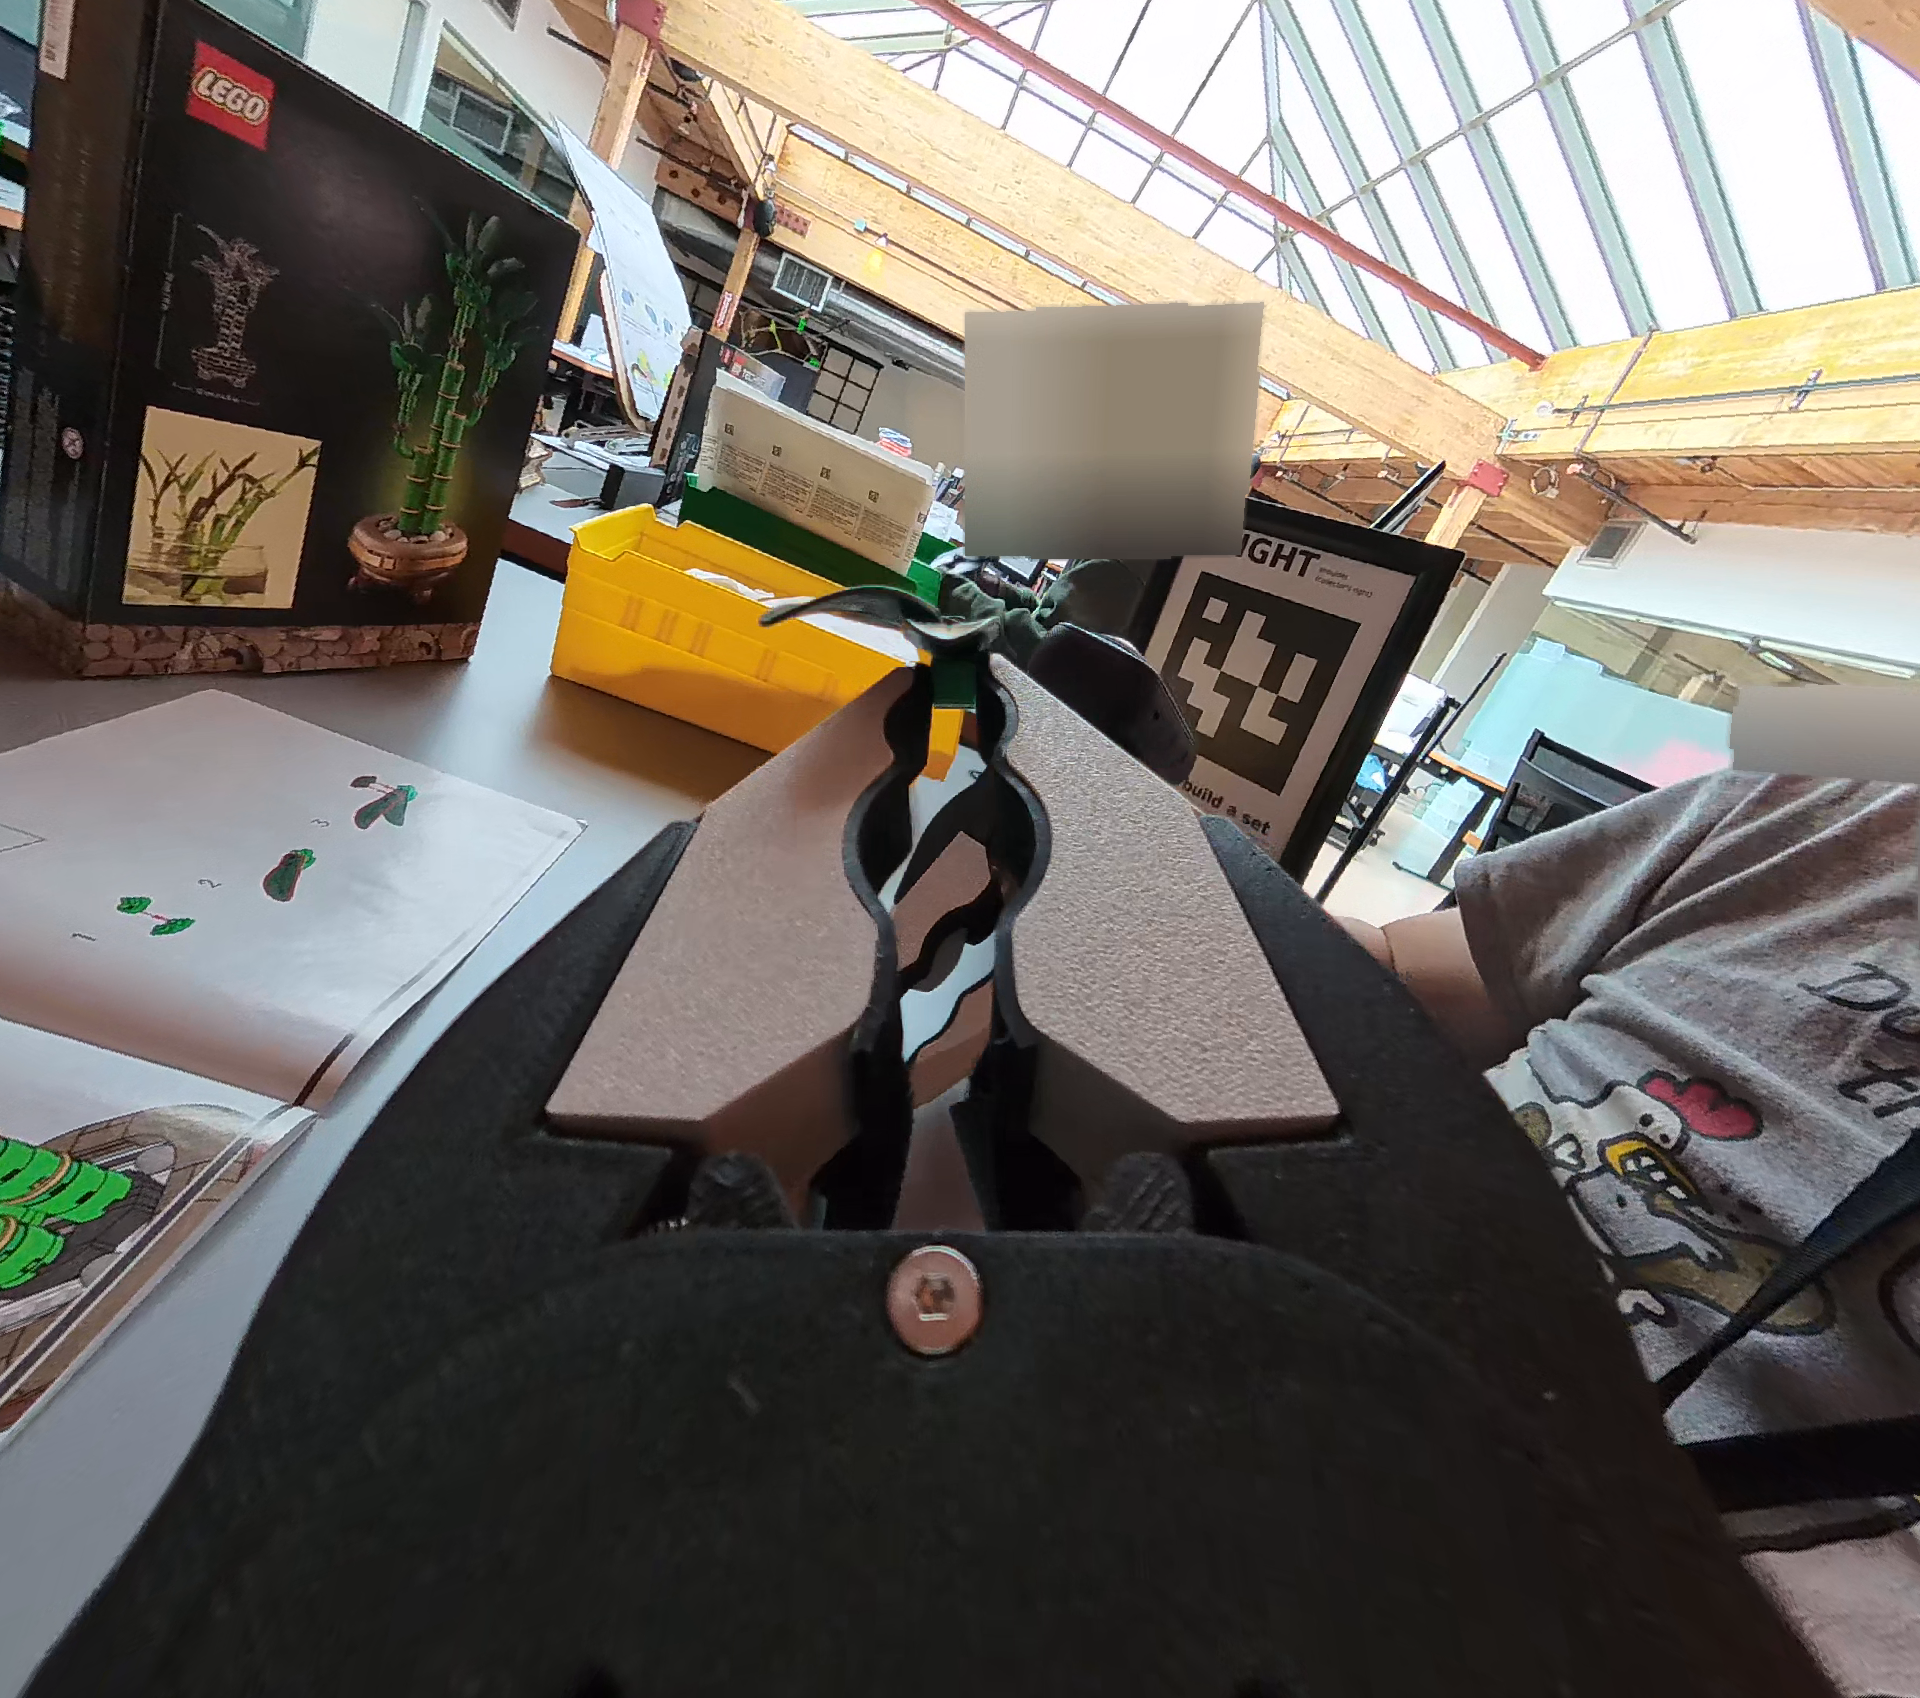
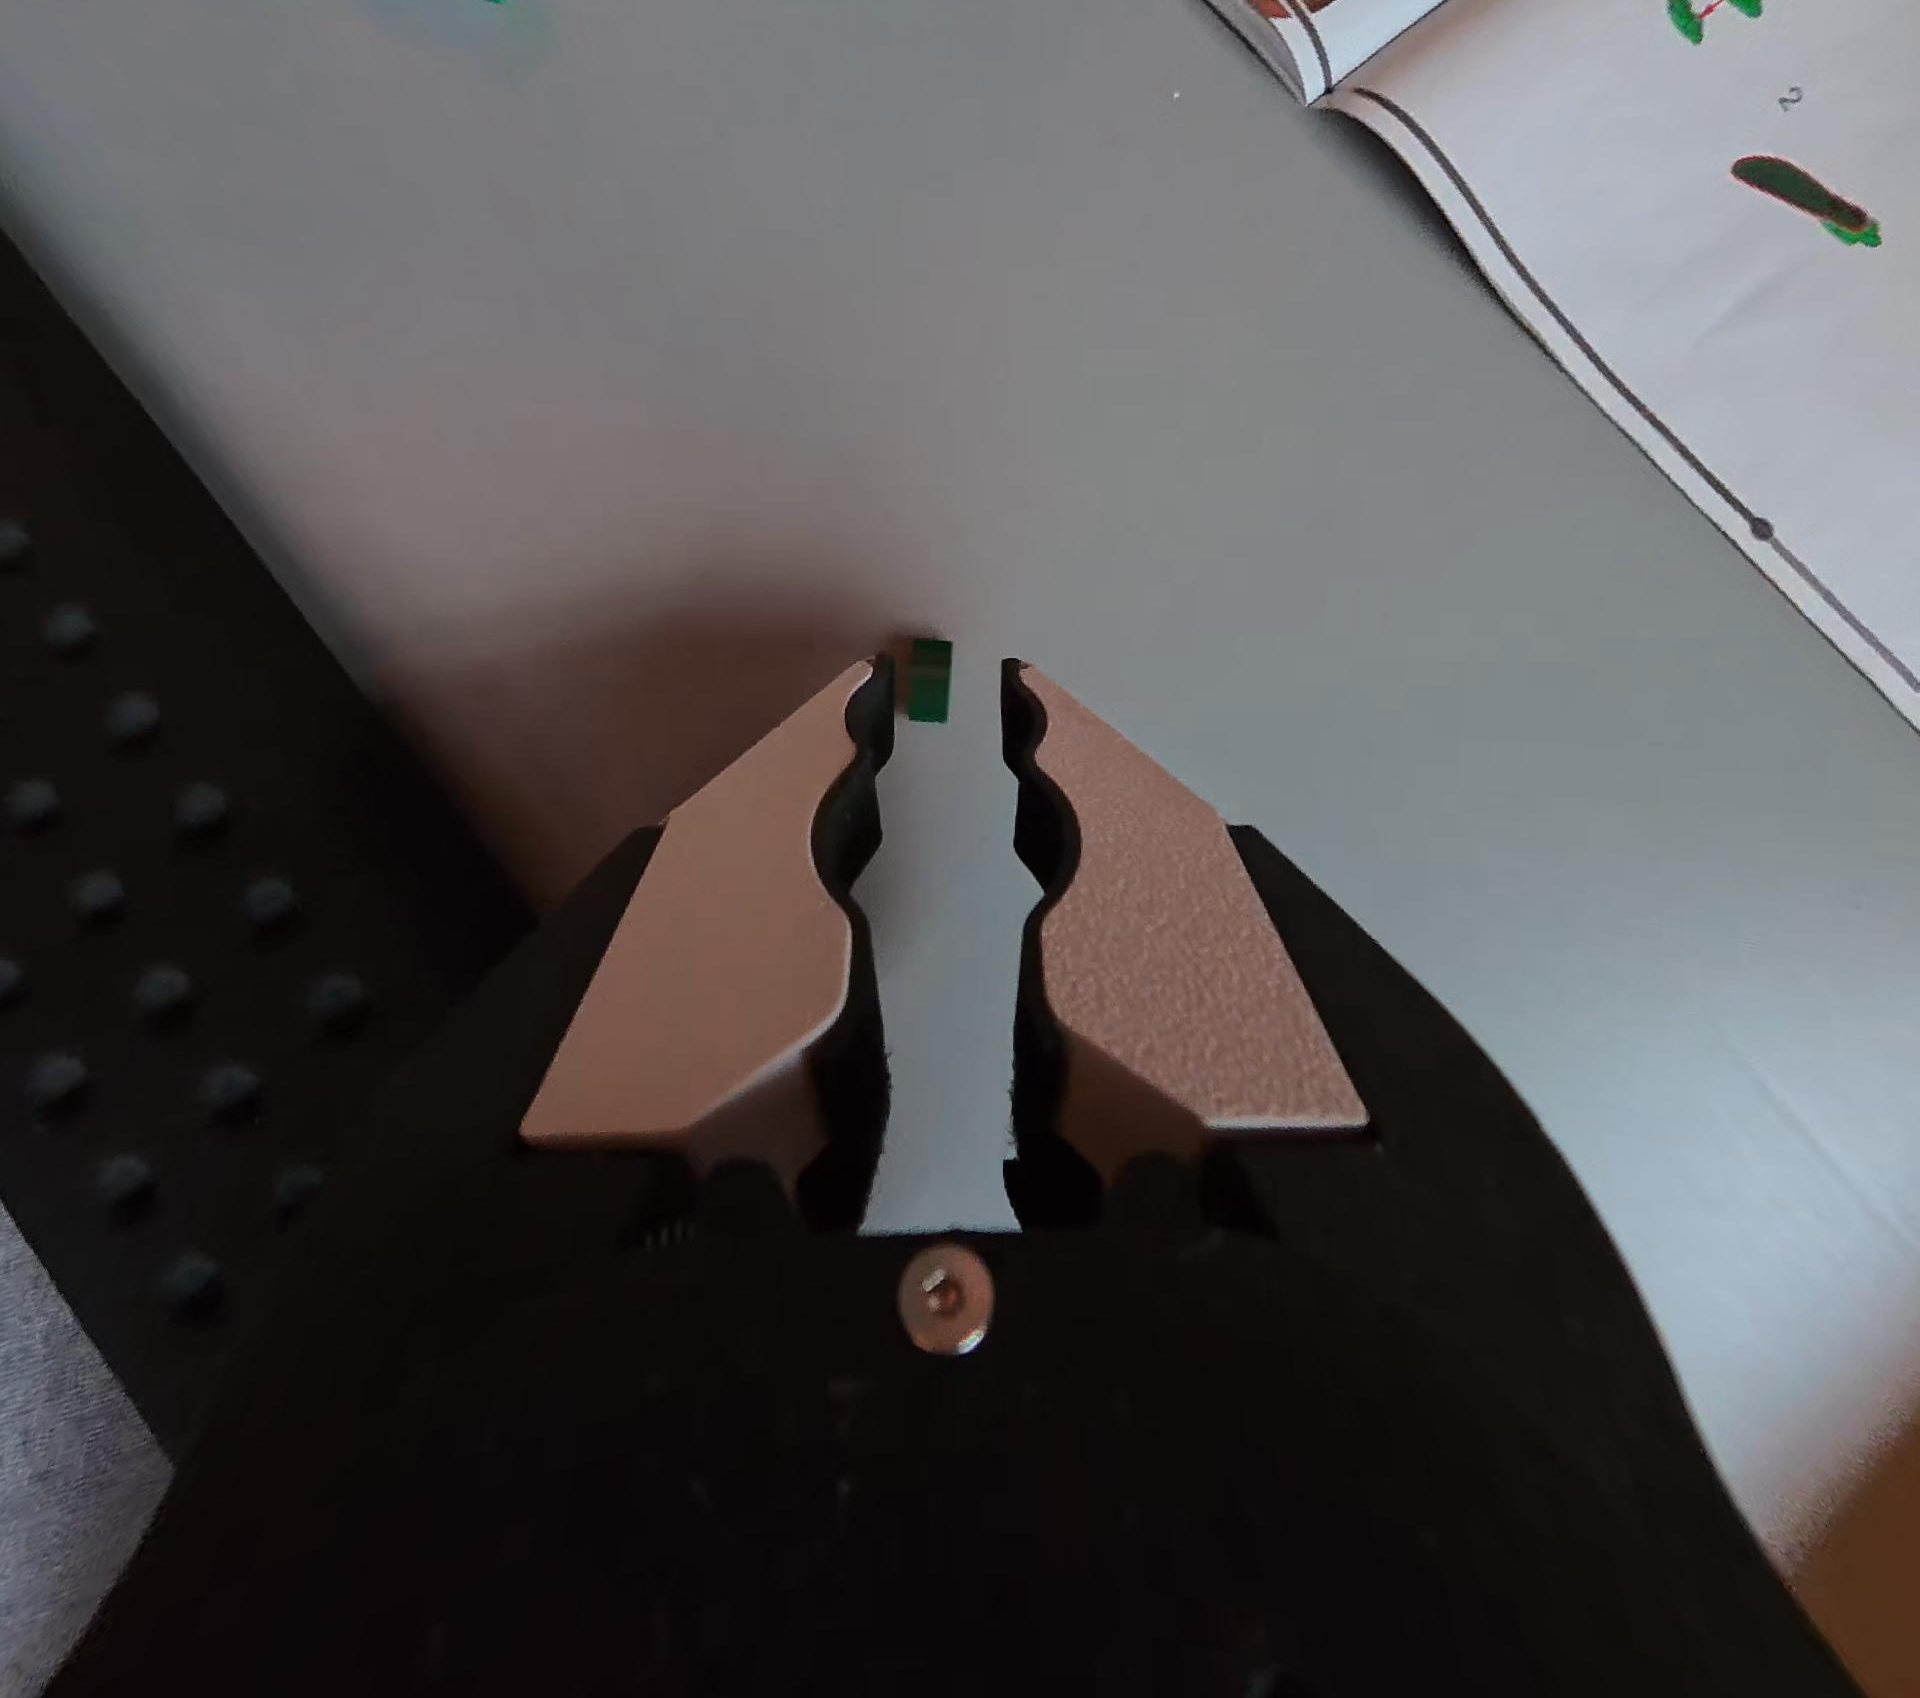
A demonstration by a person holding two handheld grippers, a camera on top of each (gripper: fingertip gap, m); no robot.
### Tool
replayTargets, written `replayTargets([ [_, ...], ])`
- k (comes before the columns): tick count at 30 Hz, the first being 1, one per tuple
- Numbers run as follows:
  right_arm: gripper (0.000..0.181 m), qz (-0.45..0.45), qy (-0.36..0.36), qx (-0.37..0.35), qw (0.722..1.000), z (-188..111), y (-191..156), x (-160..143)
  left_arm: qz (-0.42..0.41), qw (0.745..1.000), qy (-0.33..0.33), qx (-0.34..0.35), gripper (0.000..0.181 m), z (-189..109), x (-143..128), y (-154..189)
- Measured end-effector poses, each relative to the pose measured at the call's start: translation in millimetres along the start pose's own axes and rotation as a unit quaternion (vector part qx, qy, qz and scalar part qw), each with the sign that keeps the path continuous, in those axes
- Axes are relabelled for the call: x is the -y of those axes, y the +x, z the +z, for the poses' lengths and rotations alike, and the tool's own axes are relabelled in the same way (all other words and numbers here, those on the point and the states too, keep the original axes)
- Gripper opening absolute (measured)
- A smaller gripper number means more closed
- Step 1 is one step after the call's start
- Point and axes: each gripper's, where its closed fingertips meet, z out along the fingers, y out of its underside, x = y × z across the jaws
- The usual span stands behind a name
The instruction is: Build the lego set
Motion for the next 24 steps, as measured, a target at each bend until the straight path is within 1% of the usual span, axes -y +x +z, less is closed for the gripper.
replayTargets([
  [6, 0.017, 0.010, -0.009, 0.006, 1.000, 5.9, -1.9, -4.0, -0.004, 1.000, 0.000, 0.003, 0.005, -0.3, 0.2, -1.5],
  [9, 0.012, 0.005, -0.012, 0.001, 1.000, 6.9, -0.3, -4.4, -0.004, 1.000, 0.000, 0.004, 0.005, -0.5, 0.3, -1.8],
  [24, 0.014, 0.014, -0.011, 0.013, 1.000, 7.1, -0.8, -4.2, -0.003, 1.000, -0.008, 0.005, 0.005, 1.1, -2.8, -1.9],
])
